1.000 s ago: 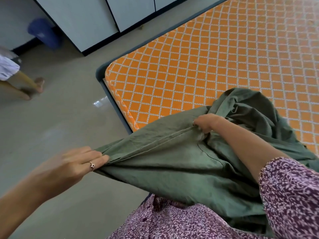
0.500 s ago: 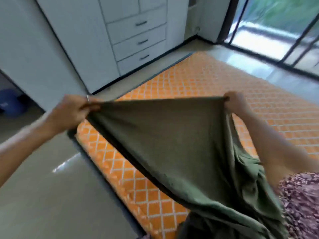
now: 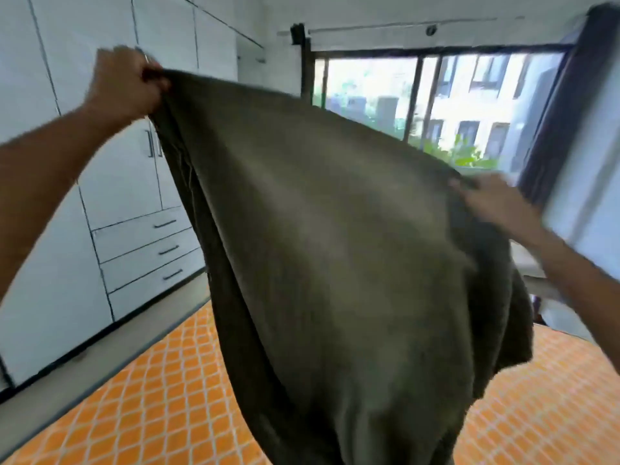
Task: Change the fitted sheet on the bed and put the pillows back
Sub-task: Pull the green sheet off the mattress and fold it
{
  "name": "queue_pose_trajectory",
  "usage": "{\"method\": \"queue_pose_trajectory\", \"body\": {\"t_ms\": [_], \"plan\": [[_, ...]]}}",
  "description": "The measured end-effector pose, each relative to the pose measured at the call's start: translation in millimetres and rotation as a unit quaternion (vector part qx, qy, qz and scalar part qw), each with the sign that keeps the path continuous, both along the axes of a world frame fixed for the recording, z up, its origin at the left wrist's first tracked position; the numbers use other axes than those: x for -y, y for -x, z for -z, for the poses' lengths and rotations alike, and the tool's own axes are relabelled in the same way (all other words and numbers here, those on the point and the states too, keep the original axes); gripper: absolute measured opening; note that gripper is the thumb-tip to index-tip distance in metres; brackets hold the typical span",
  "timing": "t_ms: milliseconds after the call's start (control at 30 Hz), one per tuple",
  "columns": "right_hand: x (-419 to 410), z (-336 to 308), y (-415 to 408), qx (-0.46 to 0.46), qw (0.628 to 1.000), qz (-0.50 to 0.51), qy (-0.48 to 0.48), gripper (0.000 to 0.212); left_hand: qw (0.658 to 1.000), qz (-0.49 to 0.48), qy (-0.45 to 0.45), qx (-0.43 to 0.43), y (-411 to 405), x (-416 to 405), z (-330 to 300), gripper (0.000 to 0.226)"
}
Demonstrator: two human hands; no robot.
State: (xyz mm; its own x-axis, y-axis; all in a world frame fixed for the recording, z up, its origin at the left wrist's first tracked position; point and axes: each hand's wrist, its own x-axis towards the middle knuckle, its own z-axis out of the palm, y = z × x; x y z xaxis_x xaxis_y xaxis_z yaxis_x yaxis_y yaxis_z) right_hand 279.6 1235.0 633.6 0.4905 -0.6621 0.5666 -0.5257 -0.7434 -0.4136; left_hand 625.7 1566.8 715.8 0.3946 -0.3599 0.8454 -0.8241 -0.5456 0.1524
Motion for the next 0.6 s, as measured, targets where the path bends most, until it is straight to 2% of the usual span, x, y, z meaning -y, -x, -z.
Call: {"method": "queue_pose_trajectory", "body": {"t_ms": [33,100,133,267,367,433,500,533,600], "plan": [[-1,17,5,-0.020,1.000,-0.001,0.000,0.034,1.000,-0.001,-0.024,-0.018,0,3,7,0.029],[6,11,16,0.003,0.999,0.025,0.034,0.036,0.998,0.001,-0.050,-0.047,-1,14,10,0.032],[9,-8,20,0.021,0.997,0.042,0.057,0.036,0.998,0.020,-0.037,-0.054,-1,21,4,0.033],[10,-117,45,0.119,0.979,0.078,0.147,0.038,0.987,0.097,0.118,-0.057,-5,47,-58,0.029],[0,-136,56,0.125,0.980,0.057,0.146,0.045,0.987,0.105,0.116,-0.031,-10,52,-79,0.026],[-5,-101,63,0.008,0.997,0.024,0.077,0.070,0.992,0.090,0.091,-0.020,-20,53,-65,0.023],[-12,-39,71,-0.149,0.989,-0.023,-0.011,0.084,0.995,0.078,0.057,-0.021,-31,56,-43,0.023],[-14,-5,76,-0.207,0.977,-0.035,-0.045,0.079,0.996,0.077,0.036,-0.030,-34,60,-31,0.024],[-14,32,80,-0.259,0.965,-0.019,-0.028,0.060,0.996,0.084,-0.008,-0.033,-39,71,-21,0.026]]}}
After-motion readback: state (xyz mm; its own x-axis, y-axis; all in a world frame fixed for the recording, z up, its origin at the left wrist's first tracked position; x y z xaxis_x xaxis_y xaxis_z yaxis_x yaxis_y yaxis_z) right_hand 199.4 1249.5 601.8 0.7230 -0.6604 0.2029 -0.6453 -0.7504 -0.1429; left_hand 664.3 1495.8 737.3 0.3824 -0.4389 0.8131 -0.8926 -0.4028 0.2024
